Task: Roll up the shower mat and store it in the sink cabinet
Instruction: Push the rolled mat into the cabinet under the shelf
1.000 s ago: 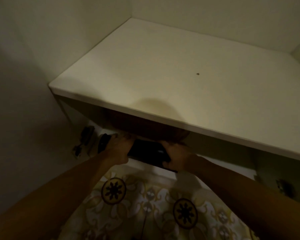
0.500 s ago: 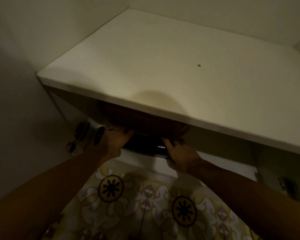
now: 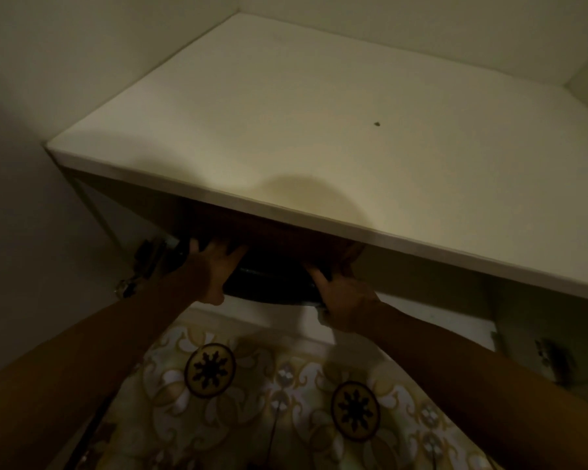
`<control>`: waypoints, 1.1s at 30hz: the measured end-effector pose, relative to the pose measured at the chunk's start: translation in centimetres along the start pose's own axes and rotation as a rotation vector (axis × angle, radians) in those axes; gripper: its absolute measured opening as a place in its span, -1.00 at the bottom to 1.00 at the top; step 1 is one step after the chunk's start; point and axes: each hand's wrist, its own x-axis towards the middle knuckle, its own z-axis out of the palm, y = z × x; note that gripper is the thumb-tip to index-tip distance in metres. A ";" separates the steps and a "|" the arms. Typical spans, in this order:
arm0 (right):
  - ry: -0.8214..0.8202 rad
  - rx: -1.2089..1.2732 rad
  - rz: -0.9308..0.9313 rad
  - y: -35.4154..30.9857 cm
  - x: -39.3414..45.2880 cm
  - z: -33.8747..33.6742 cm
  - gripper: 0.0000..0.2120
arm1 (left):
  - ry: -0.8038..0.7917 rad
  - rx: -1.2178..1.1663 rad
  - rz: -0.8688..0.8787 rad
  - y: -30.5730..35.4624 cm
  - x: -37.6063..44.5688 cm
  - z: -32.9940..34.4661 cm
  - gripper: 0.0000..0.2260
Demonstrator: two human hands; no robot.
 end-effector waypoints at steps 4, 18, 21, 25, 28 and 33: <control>0.033 -0.012 -0.012 0.6 -0.4 0.2 -0.05 | 0.003 -0.016 0.011 -0.6 -0.8 -0.1 0.04; -0.057 0.321 0.030 1.3 0.0 -0.4 -0.16 | 0.118 0.181 -0.006 0.7 -1.8 -1.9 -0.22; -0.048 0.290 0.019 1.2 -0.2 0.0 -0.08 | 0.075 0.194 0.006 1.0 -1.4 -1.8 -0.13; -0.007 0.253 -0.005 1.2 -0.4 0.6 0.01 | 0.019 0.149 0.015 0.4 -1.3 -1.2 -0.05; -0.009 0.203 0.020 0.9 -0.4 0.7 0.04 | -0.002 0.083 0.012 -0.1 -1.6 -0.8 0.00; -0.029 0.121 0.041 0.4 -0.7 0.5 0.08 | 0.030 0.054 0.032 -0.4 -2.0 -0.6 0.03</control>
